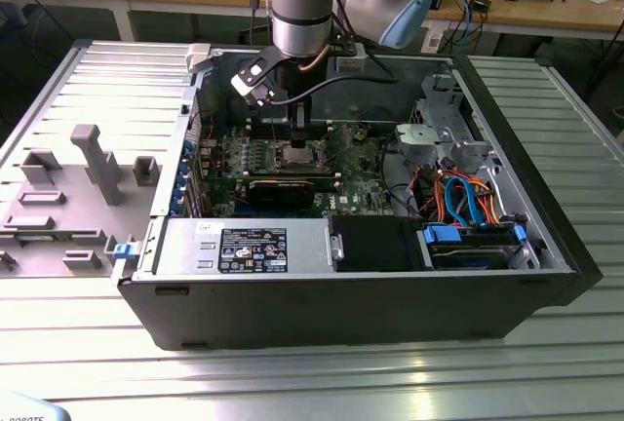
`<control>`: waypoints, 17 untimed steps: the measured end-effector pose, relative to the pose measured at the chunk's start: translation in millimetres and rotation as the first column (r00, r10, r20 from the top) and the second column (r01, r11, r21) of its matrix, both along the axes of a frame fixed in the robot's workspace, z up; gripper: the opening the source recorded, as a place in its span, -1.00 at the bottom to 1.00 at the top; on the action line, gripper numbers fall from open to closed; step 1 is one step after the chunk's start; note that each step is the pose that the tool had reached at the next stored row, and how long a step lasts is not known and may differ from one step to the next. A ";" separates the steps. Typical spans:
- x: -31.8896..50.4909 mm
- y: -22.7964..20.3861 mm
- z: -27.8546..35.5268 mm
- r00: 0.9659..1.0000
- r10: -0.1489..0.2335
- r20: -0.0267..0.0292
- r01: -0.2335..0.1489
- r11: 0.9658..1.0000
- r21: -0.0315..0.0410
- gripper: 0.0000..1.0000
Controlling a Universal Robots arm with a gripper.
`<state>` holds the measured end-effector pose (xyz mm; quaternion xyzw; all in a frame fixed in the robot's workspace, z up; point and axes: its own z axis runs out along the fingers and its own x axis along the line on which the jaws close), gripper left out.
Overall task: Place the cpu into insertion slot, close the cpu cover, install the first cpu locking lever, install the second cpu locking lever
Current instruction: 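Close the cpu cover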
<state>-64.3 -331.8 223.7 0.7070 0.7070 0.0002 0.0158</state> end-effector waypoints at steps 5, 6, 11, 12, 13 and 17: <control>0.0 0.0 3.0 1.000 0.000 0.000 0.000 1.000 0.000 -0.79; 0.0 0.0 3.5 1.000 0.000 0.000 0.000 1.000 -0.001 -0.79; 0.0 0.0 6.8 1.000 0.000 0.000 0.000 1.000 0.000 -0.79; -0.1 0.0 6.9 1.000 0.000 0.000 0.000 1.000 0.002 -0.79; -0.1 0.0 6.9 1.000 0.000 0.000 0.000 1.000 0.002 -0.79; 0.0 0.0 7.0 1.000 0.000 0.000 0.000 1.000 0.001 -0.79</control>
